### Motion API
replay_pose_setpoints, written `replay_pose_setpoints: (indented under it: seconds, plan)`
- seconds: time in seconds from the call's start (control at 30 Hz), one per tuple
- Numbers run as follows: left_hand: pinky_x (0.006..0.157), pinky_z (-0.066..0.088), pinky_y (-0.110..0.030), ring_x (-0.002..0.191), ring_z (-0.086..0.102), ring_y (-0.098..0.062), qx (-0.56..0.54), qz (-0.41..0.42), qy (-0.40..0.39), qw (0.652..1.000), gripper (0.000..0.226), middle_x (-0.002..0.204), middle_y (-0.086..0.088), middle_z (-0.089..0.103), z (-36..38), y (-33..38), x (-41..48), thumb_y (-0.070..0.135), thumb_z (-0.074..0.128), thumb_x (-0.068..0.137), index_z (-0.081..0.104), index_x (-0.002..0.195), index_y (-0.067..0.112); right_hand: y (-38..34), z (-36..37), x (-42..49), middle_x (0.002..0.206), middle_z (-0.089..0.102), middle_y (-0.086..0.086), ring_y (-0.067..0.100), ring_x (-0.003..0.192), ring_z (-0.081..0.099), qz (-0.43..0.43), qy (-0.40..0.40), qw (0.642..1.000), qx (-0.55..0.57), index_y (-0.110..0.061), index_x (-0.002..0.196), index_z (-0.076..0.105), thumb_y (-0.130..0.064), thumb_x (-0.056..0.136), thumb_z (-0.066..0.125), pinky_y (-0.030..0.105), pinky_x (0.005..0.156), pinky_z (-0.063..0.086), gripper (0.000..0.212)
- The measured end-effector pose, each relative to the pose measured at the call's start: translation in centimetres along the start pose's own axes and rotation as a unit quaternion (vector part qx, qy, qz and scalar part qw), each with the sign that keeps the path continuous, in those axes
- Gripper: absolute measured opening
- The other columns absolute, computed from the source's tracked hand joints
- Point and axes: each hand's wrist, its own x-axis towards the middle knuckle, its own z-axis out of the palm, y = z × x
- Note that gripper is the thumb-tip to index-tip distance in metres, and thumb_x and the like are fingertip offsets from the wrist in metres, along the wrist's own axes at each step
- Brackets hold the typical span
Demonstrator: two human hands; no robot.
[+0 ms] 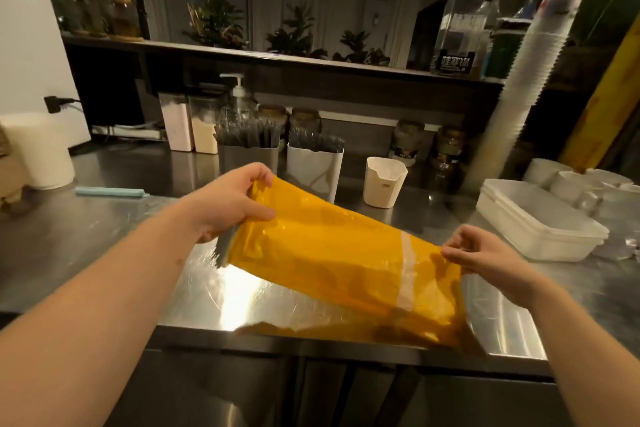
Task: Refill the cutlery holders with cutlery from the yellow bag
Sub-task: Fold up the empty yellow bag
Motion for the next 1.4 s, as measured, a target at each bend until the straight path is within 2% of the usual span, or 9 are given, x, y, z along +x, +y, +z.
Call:
replay_pose_setpoints:
  seconds: [0.13,0.23,0.37,0.53,0.67,0.83,1.03,1.23,1.4]
  plan:
    - [0.087,0.059,-0.056,0.105,0.061,-0.037,0.075,0.059,-0.042,0.995,0.040,0.119,-0.009,0.057,0.7,4.6,-0.1,-0.001,0.072,0.086,0.057,0.105,0.031,-5.6,0.9,1.4,0.118,0.068,0.002,0.019,0.105,0.068,-0.007,-0.108,0.990,-0.089,-0.026,0.126,0.052,-0.042,0.076,0.077,0.038,0.089,0.057,0.058]
    - [0.084,0.061,-0.053,0.102,0.062,-0.031,0.109,0.089,-0.061,0.988,0.041,0.117,-0.004,0.058,2.0,7.2,0.0,-0.002,0.071,0.087,0.060,0.105,0.033,-8.8,3.1,2.1,0.119,0.071,0.000,0.021,0.101,0.072,0.039,-0.257,0.955,-0.145,-0.031,0.133,0.053,-0.030,0.089,0.072,0.035,0.080,0.061,0.048]
    - [0.077,0.057,-0.036,0.101,0.058,-0.020,0.135,0.138,0.030,0.981,0.042,0.115,0.004,0.058,3.0,7.8,0.4,0.001,0.073,0.086,0.062,0.102,0.039,-8.6,4.2,1.6,0.118,0.072,0.005,0.029,0.097,0.071,0.047,-0.298,0.953,-0.023,-0.025,0.135,0.054,-0.036,0.086,0.072,0.033,0.068,0.061,0.053]
    - [0.083,0.055,-0.032,0.111,0.055,-0.015,0.133,0.182,0.117,0.967,0.043,0.119,0.010,0.055,3.0,5.5,0.9,0.008,0.076,0.085,0.059,0.111,0.037,-6.7,7.0,1.3,0.120,0.069,-0.001,0.021,0.109,0.069,0.012,-0.202,0.973,-0.107,-0.030,0.122,0.064,-0.018,0.093,0.069,0.047,0.096,0.057,0.032]
    - [0.102,0.045,-0.042,0.130,0.044,-0.022,-0.044,0.093,0.271,0.957,0.078,0.147,-0.005,0.040,4.2,4.1,-0.1,0.028,0.088,0.076,0.040,0.138,0.029,-5.5,8.5,0.3,0.108,0.072,0.001,0.018,0.094,0.073,-0.005,-0.097,0.995,-0.009,-0.021,0.116,0.068,-0.013,0.093,0.070,0.040,0.085,0.062,0.025]
    - [0.107,0.045,-0.055,0.133,0.050,-0.039,-0.251,-0.175,0.001,0.952,0.128,0.149,-0.012,0.048,9.2,0.7,-2.2,0.030,0.100,0.049,0.027,0.154,0.027,-5.0,9.4,0.2,0.109,0.073,0.004,0.024,0.098,0.072,-0.015,-0.002,0.996,0.093,-0.016,0.117,0.068,-0.014,0.091,0.073,0.048,0.087,0.060,0.027]
    - [0.101,0.051,-0.058,0.112,0.067,-0.033,-0.229,-0.154,-0.047,0.960,0.055,0.122,-0.005,0.071,9.8,-0.8,-2.3,0.025,0.076,0.084,0.055,0.135,0.020,-5.4,9.3,-0.3,0.110,0.072,0.001,0.018,0.098,0.072,-0.032,-0.003,0.992,0.120,-0.019,0.117,0.066,-0.019,0.084,0.080,0.036,0.082,0.062,0.035]
    - [0.095,0.056,-0.054,0.107,0.070,-0.031,-0.223,-0.123,-0.028,0.967,0.041,0.121,-0.002,0.071,10.1,-0.4,-2.7,0.031,0.068,0.093,0.055,0.131,0.028,-5.6,8.4,-0.9,0.122,0.069,-0.002,0.023,0.107,0.070,0.039,-0.081,0.984,0.156,-0.027,0.129,0.058,-0.036,0.093,0.067,0.047,0.093,0.058,0.039]
    - [0.086,0.060,-0.052,0.101,0.073,-0.034,-0.286,-0.108,-0.036,0.952,0.034,0.117,-0.004,0.074,9.7,-0.5,-3.1,0.026,0.063,0.098,0.055,0.131,0.031,-5.6,7.8,-1.5,0.113,0.075,0.005,0.031,0.099,0.073,0.030,-0.082,0.967,0.237,-0.026,0.129,0.058,-0.012,0.099,0.059,0.048,0.087,0.060,0.033]
